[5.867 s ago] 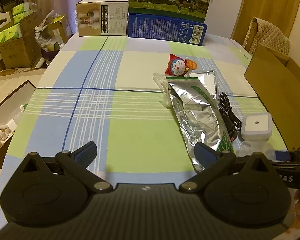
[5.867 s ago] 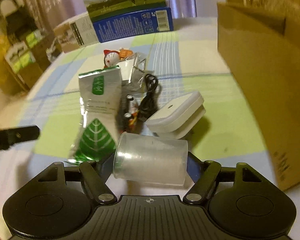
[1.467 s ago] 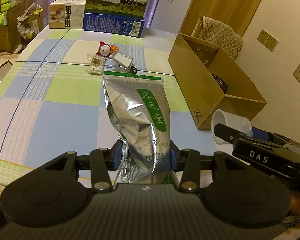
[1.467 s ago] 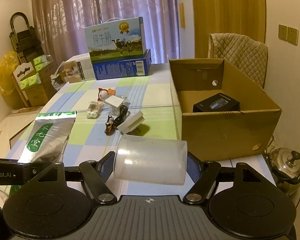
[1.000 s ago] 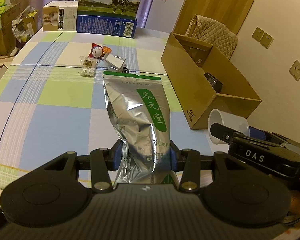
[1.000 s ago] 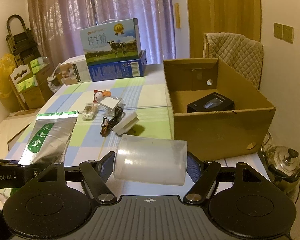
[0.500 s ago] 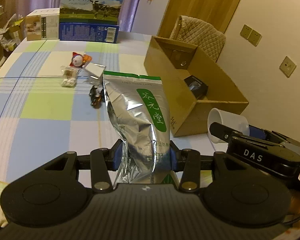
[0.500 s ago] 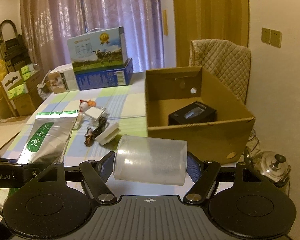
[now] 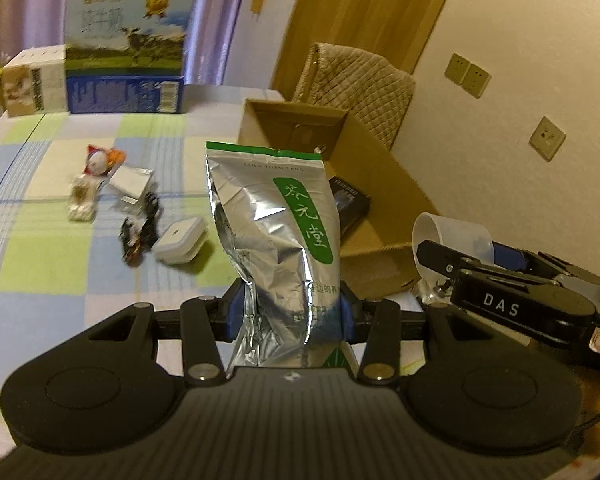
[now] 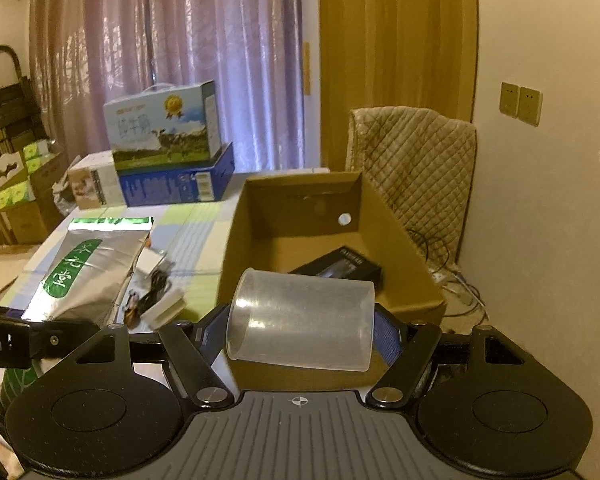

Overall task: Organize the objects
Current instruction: 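Carry the foil bag and the cup over the cardboard box with both tools, then open the left tool to drop the foil bag while the right tool releases the cup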

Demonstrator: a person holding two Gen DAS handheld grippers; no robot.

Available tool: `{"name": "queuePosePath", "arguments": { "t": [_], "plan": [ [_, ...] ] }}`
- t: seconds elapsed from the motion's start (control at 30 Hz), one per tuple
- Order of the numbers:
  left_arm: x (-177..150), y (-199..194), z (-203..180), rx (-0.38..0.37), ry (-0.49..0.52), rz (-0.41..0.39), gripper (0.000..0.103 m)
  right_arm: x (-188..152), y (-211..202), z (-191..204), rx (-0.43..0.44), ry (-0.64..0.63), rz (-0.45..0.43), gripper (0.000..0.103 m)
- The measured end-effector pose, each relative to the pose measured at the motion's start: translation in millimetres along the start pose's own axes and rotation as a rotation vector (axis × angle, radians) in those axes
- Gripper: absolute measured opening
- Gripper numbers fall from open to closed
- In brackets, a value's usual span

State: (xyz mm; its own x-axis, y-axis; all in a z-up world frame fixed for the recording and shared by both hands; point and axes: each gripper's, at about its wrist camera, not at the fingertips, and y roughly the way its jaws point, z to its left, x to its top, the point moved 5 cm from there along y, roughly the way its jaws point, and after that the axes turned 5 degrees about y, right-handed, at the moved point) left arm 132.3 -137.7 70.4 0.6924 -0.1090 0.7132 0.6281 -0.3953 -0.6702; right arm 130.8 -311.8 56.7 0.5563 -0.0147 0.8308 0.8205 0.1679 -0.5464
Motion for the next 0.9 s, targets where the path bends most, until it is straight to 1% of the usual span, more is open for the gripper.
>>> {"name": "queuePosePath", "arguments": {
  "t": [0.13,0.27,0.47,0.57,0.7,0.9],
  "plan": [
    [19.2,12.7,-12.1,-0.021,0.008,-0.006,0.040,19.7,7.3,-18.2,-0.015,-0.008,-0.009,0.070],
    [39.4,28.6,-22.7,-0.026,0.021,-0.008,0.040,36.8,18.0,-32.0,-0.024,-0.012,-0.011,0.070],
    [71.9,57.3,-38.4,-0.039,0.040,-0.006,0.040,52.3,41.8,-46.8,-0.021,-0.029,0.005,0.070],
    [85.5,74.3,-41.1,-0.045,0.039,0.002,0.040,59.2,56.3,-54.8,-0.015,-0.016,0.018,0.070],
    [97.1,95.7,-39.8,-0.040,0.034,0.016,0.040,65.1,74.5,-64.5,-0.017,-0.011,0.030,0.070],
    [106.2,122.4,-34.4,-0.037,0.017,0.033,0.040,69.2,96.5,-76.3,-0.024,0.004,0.053,0.070]
  ]
}}
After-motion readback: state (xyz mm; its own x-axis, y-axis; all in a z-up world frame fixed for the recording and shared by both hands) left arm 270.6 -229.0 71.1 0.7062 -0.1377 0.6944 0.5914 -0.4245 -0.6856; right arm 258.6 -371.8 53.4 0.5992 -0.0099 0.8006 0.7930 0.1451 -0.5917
